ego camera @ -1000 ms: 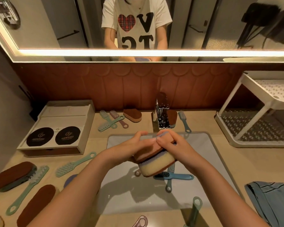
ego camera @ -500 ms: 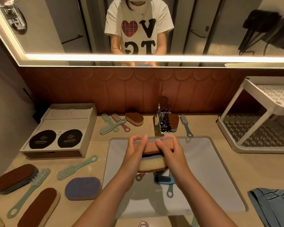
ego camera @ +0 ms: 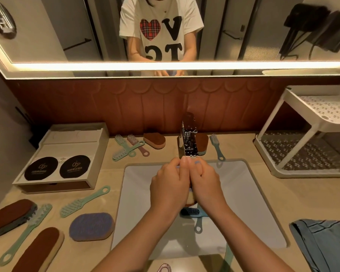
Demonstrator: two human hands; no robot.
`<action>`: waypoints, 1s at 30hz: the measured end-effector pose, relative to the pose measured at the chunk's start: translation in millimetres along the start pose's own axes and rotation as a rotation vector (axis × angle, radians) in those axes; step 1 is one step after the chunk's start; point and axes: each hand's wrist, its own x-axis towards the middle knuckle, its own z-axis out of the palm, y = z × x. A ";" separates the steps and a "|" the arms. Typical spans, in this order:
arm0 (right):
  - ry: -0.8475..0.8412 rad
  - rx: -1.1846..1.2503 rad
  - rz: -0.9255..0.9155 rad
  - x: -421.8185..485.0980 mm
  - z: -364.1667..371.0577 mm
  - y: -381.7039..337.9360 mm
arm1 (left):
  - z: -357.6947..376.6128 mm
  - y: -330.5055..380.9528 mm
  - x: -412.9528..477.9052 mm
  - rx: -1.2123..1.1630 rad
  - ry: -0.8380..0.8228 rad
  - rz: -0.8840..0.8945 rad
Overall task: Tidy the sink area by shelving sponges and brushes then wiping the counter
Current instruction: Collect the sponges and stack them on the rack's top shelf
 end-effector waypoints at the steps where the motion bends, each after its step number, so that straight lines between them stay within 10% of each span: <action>1: 0.007 0.011 0.009 1.2 -1.3 3.2 | 4.7 1.3 0.4 0.059 -0.003 0.035; 20: -0.274 0.104 0.040 60.7 -101.2 48.5 | 89.6 64.3 27.3 0.440 -0.061 0.191; 30: -0.683 0.072 0.003 94.6 -248.4 30.7 | 108.3 137.7 61.4 -0.110 -0.056 -0.070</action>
